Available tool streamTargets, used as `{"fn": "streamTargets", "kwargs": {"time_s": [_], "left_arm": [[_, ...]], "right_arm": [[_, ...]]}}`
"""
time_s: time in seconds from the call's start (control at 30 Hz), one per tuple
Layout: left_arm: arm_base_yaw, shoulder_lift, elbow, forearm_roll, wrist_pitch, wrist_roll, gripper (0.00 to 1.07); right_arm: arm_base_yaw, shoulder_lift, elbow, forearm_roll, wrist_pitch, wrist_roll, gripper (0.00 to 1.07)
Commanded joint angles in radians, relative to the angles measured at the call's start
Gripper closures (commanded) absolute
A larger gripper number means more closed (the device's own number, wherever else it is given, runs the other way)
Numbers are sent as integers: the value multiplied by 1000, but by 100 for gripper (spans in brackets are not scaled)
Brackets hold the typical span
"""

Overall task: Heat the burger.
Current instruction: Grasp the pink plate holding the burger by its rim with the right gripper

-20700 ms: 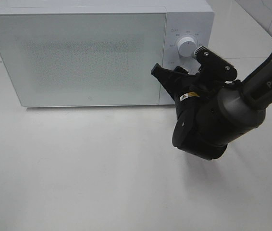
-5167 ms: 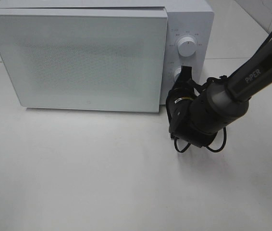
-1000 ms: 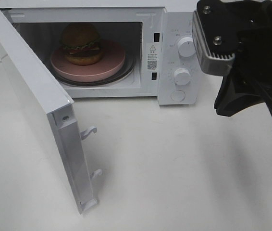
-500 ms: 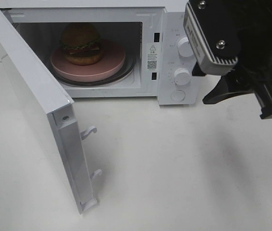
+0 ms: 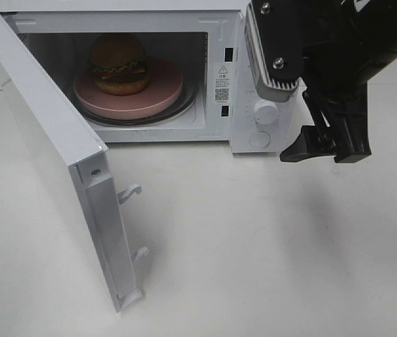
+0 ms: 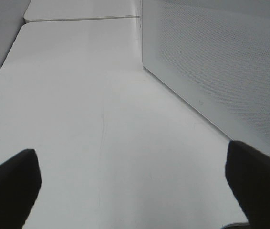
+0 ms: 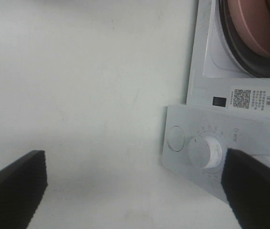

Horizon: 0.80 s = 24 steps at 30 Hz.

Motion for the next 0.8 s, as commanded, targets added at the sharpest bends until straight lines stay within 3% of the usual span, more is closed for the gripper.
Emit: {"fn": "streamTargets", "kwargs": {"time_s": [0.03,0.3,0.6,0.8], "left_arm": [[4,-17,2,0,-12,-3,9],[4,-17,2,0,-12,-3,9],[4,-17,2,0,-12,-3,9],[4,-17,2,0,-12,-3,9]], "right_arm": [[-2,42,-17,-77,-52,-2,13],[63,104,-17,-206,-177,28,15],[107,182,-17,-217,-303,28,16],[115,265,-85,-218,-321,29,18]]}}
